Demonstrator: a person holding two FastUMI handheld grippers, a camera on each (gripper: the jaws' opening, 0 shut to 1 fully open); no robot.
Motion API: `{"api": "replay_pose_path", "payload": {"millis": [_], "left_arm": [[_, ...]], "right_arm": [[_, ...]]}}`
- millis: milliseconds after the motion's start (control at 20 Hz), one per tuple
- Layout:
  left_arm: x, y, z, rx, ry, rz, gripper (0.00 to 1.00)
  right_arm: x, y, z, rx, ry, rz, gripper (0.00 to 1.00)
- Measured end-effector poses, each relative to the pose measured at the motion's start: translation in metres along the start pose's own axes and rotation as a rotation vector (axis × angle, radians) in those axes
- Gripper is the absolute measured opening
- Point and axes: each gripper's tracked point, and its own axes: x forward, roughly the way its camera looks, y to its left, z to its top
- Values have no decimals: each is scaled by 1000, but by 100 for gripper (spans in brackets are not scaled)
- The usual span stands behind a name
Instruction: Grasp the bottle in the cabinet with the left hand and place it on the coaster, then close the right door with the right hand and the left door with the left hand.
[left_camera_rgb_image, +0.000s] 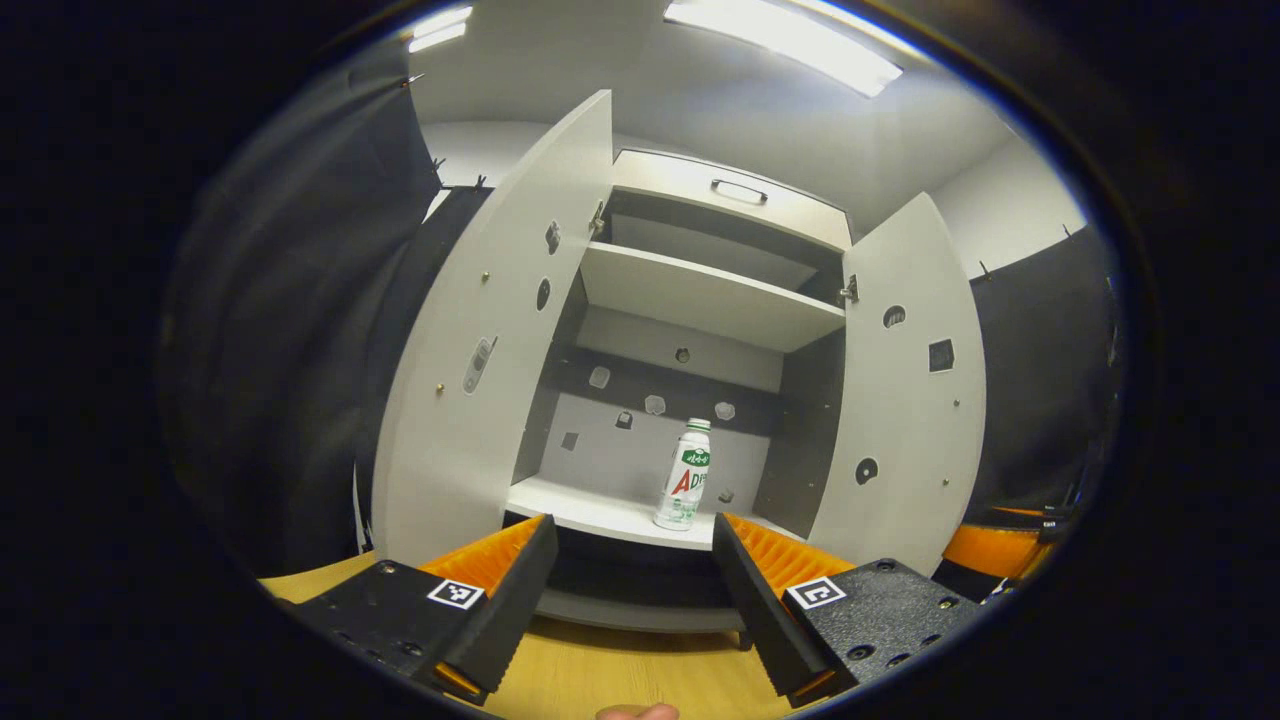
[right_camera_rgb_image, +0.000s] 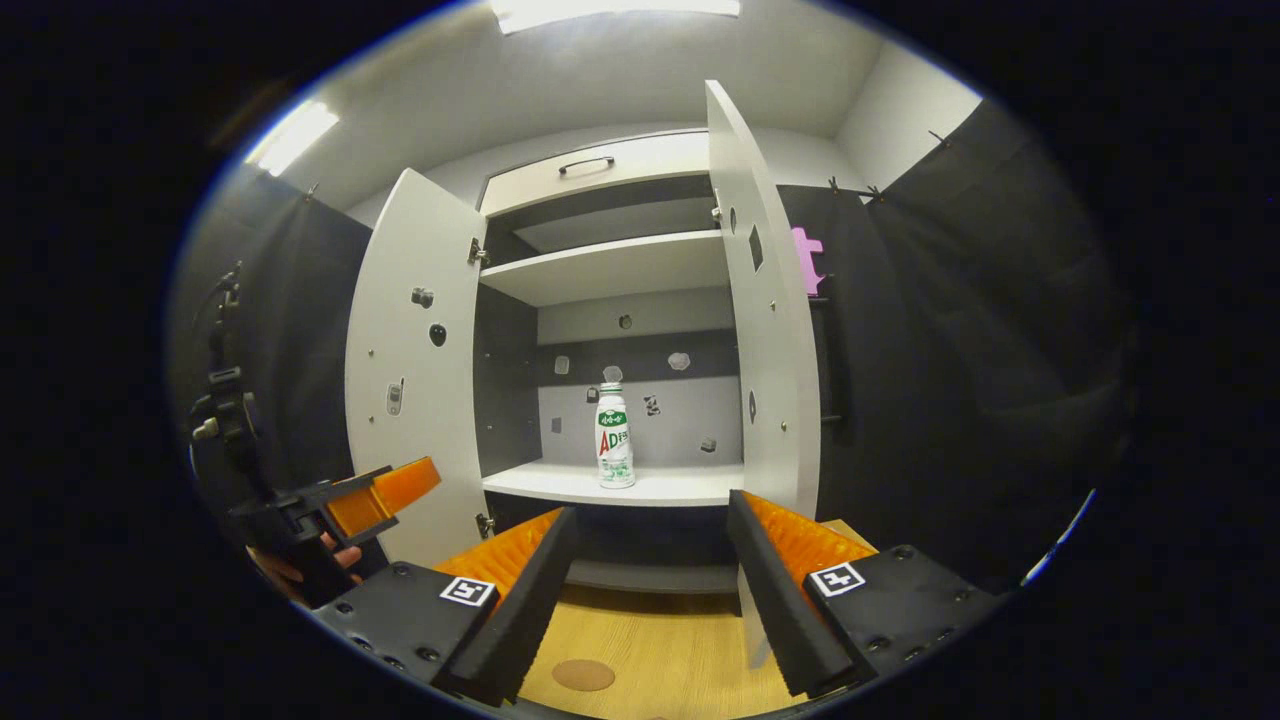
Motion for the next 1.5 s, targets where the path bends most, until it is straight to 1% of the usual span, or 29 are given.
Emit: {"api": "replay_pose_path", "payload": {"millis": [50, 100, 150, 300, 350, 400, 450, 550, 700, 800, 950, 1050, 1150, 1300, 1350, 1400, 1450, 1500], "left_arm": [[13, -10, 0, -6, 6, -8, 95], [25, -19, -1, -14, 11, -18, 98], [39, -28, -1, -25, 16, -34, 95], [87, -54, -8, -16, 48, -93, 95], [106, -60, -8, -5, 52, -110, 95], [124, -66, -9, 7, 56, -134, 98], [142, -71, -12, 23, 64, -158, 95], [183, -79, -21, 65, 84, -195, 95], [235, -85, -36, 128, 106, -234, 95], [267, -84, -53, 159, 114, -234, 95], [304, -75, -80, 182, 145, -223, 95], [322, -68, -91, 196, 158, -203, 95], [331, -68, -95, 194, 162, -205, 95], [338, -68, -94, 186, 145, -216, 95], [338, -70, -97, 177, 146, -228, 93], [337, -69, -93, 167, 140, -220, 87], [333, -69, -91, 159, 143, -222, 75], [329, -69, -89, 144, 139, -229, 74]], "right_arm": [[2, -6, 1, 11, 3, 17, 98], [4, -10, -1, 23, 9, 35, 98], [6, -17, -3, 35, 14, 47, 98], [12, -43, -6, 67, 25, 39, 98], [11, -49, -7, 79, 26, 26, 98], [10, -55, -8, 88, 28, 12, 98], [8, -58, -9, 91, 36, -1, 98], [7, -63, -16, 72, 61, -34, 98], [3, -67, -21, 39, 64, -103, 98], [2, -66, -25, 54, 79, -147, 98], [3, -68, -34, 66, 106, -199, 98], [4, -68, -36, 86, 106, -227, 98], [3, -69, -41, 103, 113, -247, 98], [1, -73, -40, 95, 117, -275, 98], [0, -73, -40, 94, 115, -276, 98], [0, -74, -39, 95, 112, -277, 98], [0, -75, -39, 96, 110, -275, 98], [1, -76, -38, 97, 109, -273, 98]]}}
